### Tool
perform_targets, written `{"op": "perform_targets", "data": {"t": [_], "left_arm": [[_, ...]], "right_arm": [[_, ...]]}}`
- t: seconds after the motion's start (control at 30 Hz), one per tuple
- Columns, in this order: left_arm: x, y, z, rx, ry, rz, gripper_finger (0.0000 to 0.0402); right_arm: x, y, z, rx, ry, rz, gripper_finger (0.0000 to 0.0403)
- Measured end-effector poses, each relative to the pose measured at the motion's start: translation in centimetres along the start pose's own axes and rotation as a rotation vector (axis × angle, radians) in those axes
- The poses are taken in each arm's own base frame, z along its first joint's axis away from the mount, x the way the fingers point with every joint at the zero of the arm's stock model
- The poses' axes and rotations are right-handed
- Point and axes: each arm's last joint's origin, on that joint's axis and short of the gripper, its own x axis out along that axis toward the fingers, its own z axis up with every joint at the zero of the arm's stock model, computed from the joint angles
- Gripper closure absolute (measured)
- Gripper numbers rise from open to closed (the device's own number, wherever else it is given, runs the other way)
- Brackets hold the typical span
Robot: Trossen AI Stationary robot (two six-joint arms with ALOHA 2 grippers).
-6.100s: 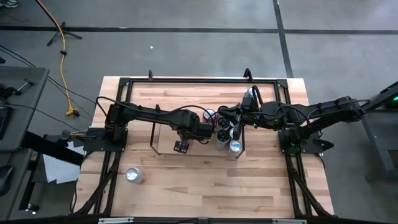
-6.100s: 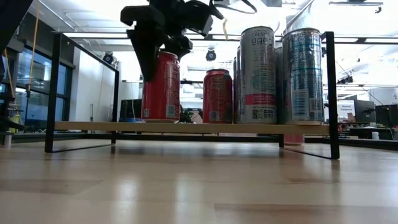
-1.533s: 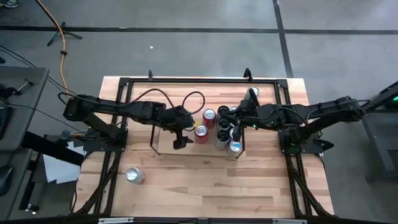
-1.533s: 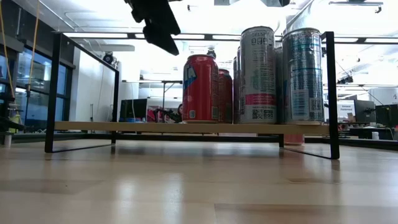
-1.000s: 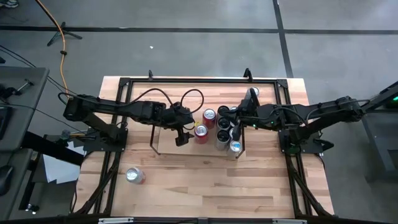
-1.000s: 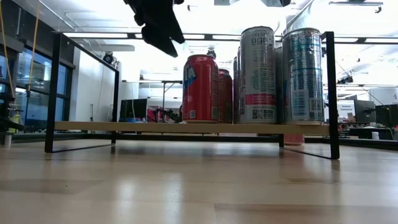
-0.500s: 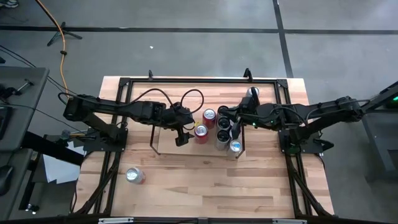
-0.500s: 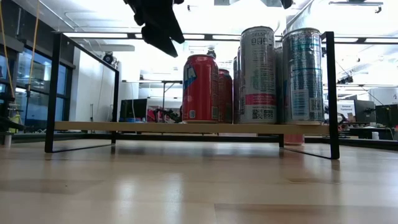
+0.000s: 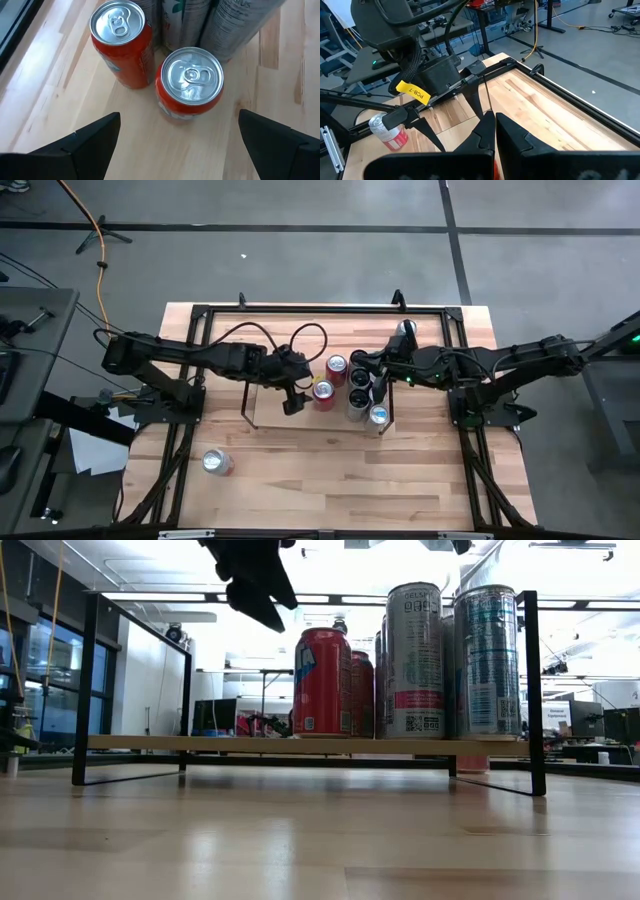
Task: Place canned beverage on shelf
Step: Put the orange soda can aligned with the other orange soda can on the shelf
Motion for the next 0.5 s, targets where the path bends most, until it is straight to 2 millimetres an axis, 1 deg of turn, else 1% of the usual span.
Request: {"op": "perform_targets", "data": {"t": [0.1,0.3,0.37,0.5], "left_arm": [[0.8,-0.1,-0.6,-0.056,-0.012,-0.003,0.0041],[3.2,-0.1,-2.6,-0.156,-0.045,-0.015,0.0041],[3.8,-0.3,-3.1,-0.187,-0.083,-0.028,0.0041],[4.5,-1.0,-3.8,-0.179,-0.157,-0.041,0.0041]], "right_arm": [[0.0,0.0,0.0,0.0,0.0,0.0,0.0402],[0.0,-0.1,-0.1,0.003,0.013,-0.005,0.0402],[0.0,-0.1,-0.3,0.006,0.031,-0.013,0.0402],[0.0,-0.4,-0.8,0.008,0.075,-0.034,0.0402]]}}
